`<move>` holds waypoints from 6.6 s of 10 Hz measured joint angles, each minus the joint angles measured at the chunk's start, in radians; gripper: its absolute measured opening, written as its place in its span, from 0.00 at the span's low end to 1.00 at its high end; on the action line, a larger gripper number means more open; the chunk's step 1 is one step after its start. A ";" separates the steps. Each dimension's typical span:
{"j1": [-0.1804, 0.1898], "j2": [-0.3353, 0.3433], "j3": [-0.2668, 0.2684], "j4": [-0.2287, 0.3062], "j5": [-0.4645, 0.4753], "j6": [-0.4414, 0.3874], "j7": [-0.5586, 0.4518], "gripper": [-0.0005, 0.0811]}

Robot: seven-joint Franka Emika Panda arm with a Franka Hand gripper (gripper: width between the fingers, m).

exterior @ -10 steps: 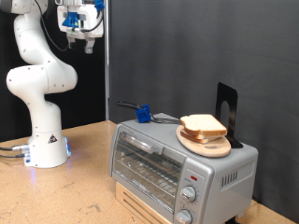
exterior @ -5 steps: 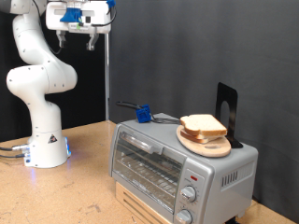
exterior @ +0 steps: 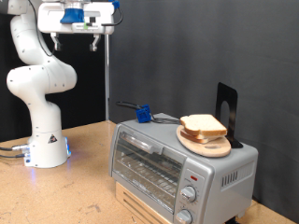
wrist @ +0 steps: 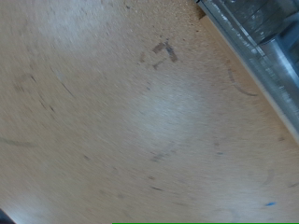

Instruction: Make a piece of toast with the oven

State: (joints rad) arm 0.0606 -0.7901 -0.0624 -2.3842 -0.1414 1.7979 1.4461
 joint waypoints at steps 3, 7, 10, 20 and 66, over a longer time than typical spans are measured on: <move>0.061 0.026 -0.079 -0.044 -0.029 0.226 -0.302 1.00; 0.119 0.043 -0.148 0.021 0.110 0.099 -0.452 1.00; 0.210 0.166 -0.235 0.104 0.159 0.096 -0.700 1.00; 0.240 0.342 -0.280 0.194 0.342 0.020 -0.716 1.00; -0.008 1.047 -0.230 -0.020 -0.099 0.749 -0.349 1.00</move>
State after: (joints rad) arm 0.0523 0.2569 -0.2927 -2.4040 -0.2401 2.5471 1.0968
